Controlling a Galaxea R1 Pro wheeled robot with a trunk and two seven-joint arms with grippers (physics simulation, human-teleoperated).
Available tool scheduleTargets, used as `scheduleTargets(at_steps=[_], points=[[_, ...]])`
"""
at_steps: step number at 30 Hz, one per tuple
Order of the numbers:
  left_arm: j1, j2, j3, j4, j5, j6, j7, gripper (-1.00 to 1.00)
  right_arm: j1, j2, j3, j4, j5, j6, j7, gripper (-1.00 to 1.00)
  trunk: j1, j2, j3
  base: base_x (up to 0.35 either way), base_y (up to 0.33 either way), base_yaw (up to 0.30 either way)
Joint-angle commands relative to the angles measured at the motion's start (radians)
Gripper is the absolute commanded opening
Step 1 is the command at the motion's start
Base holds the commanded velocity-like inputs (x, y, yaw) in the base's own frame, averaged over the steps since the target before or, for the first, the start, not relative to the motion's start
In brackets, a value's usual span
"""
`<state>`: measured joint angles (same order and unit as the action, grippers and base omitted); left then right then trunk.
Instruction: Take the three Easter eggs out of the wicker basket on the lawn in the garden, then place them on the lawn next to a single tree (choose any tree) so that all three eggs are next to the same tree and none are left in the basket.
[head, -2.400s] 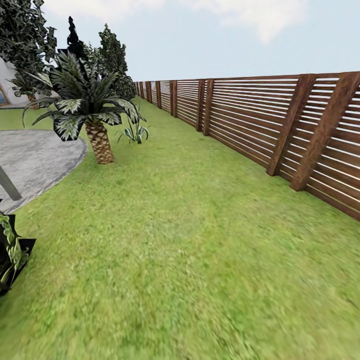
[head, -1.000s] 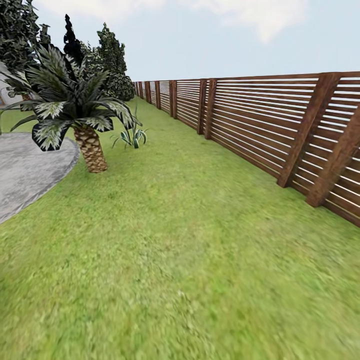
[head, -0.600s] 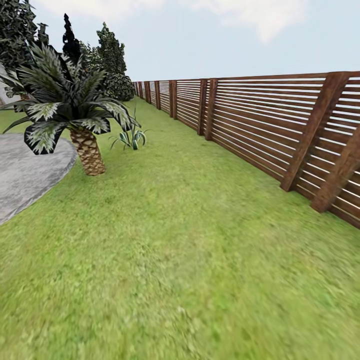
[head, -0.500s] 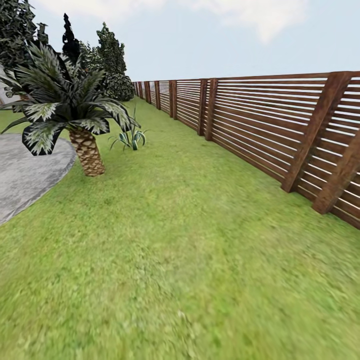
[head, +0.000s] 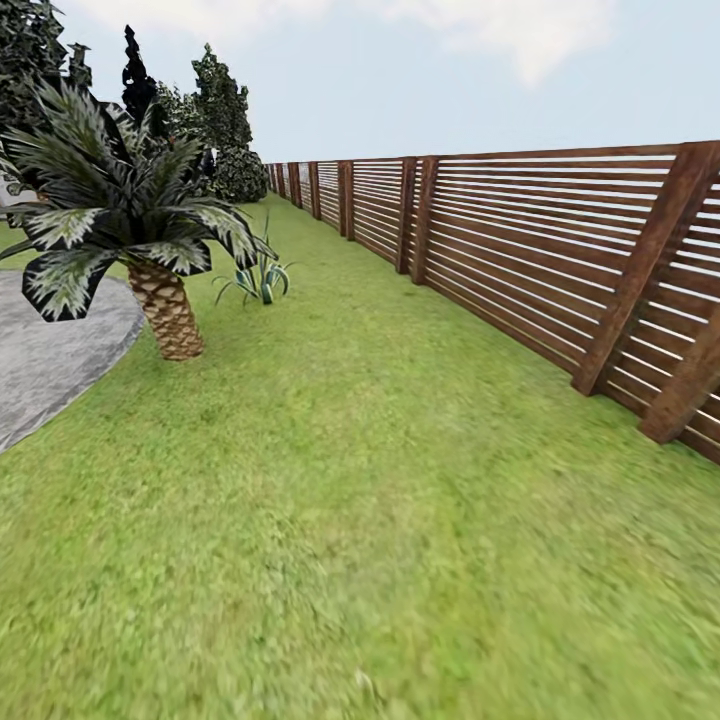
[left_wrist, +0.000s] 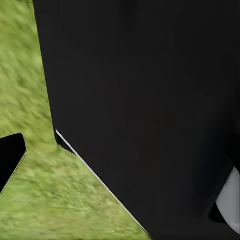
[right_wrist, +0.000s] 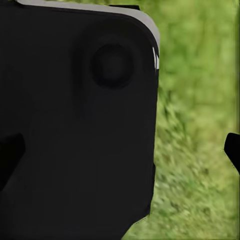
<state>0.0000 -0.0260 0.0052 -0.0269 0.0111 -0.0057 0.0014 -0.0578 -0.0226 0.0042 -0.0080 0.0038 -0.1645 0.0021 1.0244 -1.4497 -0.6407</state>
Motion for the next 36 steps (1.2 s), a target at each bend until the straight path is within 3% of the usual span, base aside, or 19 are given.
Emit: scheduleTargets(at_steps=[1,36], points=[[0.000,0.000,0.001,-0.001,0.001,-0.001,0.000,1.00,-0.001,-0.001,0.000,0.001,0.000,-0.004,0.000,1.00,0.001,0.000,-0.001,0.341,0.000,0.000],[0.000,0.000,0.000,-0.001,0.001,-0.001,0.000,1.00,-0.001,-0.004,0.000,-0.006,-0.002,-0.004,-0.005,1.00,0.001,0.000,-0.001,0.341,0.000,0.000]])
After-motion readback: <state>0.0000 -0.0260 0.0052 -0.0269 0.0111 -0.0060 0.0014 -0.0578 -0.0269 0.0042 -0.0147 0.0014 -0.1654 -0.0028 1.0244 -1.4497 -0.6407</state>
